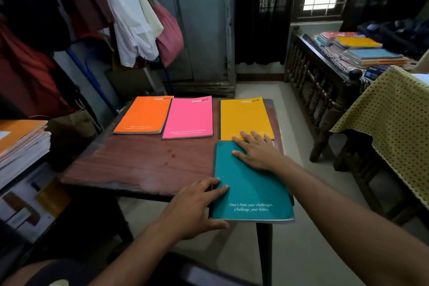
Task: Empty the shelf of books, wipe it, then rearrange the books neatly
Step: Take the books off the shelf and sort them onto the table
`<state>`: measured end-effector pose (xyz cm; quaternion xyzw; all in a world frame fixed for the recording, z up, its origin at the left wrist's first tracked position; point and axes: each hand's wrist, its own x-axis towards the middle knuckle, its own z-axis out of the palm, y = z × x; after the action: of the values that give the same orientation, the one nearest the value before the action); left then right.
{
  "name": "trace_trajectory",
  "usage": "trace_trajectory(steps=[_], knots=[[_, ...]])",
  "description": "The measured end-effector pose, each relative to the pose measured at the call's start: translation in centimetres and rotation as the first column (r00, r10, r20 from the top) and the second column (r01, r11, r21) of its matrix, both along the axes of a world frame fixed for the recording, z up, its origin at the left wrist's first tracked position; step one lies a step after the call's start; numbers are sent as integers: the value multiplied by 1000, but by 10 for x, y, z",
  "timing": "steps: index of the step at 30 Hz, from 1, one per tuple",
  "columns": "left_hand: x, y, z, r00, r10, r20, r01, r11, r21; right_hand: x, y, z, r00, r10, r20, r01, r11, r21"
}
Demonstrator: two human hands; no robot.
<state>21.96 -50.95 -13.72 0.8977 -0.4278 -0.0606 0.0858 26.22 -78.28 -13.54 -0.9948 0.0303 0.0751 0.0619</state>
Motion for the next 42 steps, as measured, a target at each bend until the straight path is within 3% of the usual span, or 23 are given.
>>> trace_trajectory(steps=[14, 16, 20, 23, 26, 29, 33, 36, 39, 42], knots=[[30, 7, -3, 987, -51, -154, 51, 999, -3, 13, 14, -15, 983, -121, 137, 118, 993, 31], [45, 14, 2, 973, 3, -229, -21, 997, -76, 25, 27, -9, 976, -38, 213, 32, 999, 31], [105, 31, 3, 917, 354, -185, -393, 881, -264, 73, 64, 5, 928, 225, 296, -219, 974, -54], [144, 40, 4, 888, 446, -111, -459, 874, -158, 118, 81, 6, 934, 287, 212, -267, 956, -118], [164, 44, -4, 888, 453, -79, -455, 890, -18, 139, 92, -5, 960, 245, 136, -223, 962, -157], [167, 48, -8, 890, 450, -72, -448, 893, 35, 139, 101, -20, 972, 130, 195, -105, 985, -136], [159, 64, -6, 882, 450, -140, -457, 890, -14, 143, 104, -21, 971, 115, 207, -88, 987, -137], [142, 103, 8, 844, 510, -169, -533, 833, -147, 135, 129, -2, 989, 59, 134, -40, 989, -144], [103, 168, 33, 797, 584, -156, -597, 719, -357, 120, 203, 33, 946, 238, 221, -235, 971, -41], [36, 248, 62, 687, 716, -120, -661, 549, -511, 86, 326, 67, 774, 504, 384, -604, 770, 205]])
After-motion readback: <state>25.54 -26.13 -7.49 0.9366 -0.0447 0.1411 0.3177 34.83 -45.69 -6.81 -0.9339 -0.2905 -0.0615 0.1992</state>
